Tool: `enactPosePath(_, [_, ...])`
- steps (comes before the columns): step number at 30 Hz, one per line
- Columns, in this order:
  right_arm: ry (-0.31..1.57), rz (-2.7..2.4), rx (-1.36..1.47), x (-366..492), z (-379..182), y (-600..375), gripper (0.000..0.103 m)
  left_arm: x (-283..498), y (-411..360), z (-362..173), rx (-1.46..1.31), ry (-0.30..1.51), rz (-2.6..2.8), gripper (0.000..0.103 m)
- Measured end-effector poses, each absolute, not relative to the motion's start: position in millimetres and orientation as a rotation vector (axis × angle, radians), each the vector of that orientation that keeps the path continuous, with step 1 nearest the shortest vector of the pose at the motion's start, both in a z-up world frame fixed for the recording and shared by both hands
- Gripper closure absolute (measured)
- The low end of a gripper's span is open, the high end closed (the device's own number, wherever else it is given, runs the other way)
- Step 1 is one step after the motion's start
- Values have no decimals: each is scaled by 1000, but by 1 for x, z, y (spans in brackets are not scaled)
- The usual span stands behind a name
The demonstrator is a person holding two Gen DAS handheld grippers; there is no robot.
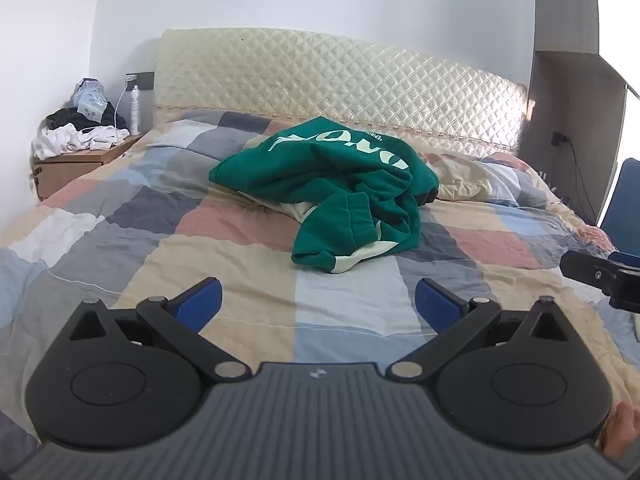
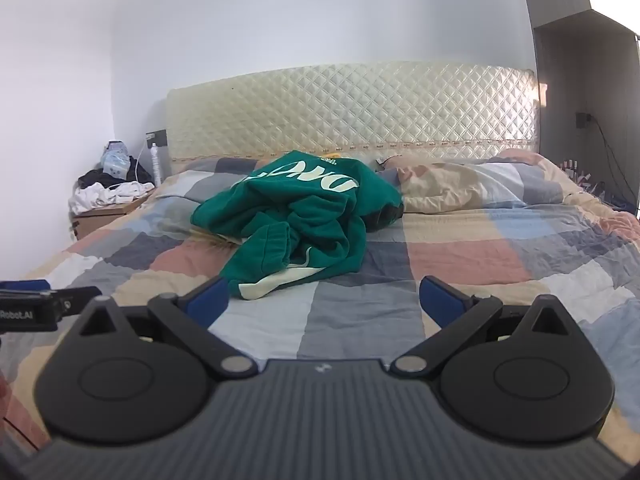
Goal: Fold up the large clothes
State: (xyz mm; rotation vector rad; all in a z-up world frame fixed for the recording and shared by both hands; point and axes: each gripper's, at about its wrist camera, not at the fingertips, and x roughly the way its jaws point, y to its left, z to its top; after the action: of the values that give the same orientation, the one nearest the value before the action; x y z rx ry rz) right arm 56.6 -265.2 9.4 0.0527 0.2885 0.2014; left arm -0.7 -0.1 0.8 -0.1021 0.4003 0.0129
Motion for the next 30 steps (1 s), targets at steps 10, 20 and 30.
enactPosePath(10, [293, 208, 27, 58, 10, -265, 0, -2, 2, 5, -104, 406, 18, 0])
enactPosePath(20, [309, 215, 2, 59, 7, -259, 0, -3, 2, 9, -102, 401, 19, 0])
enactPosePath(30, [311, 215, 11, 59, 8, -259, 0, -6, 0, 9, -102, 393, 17, 0])
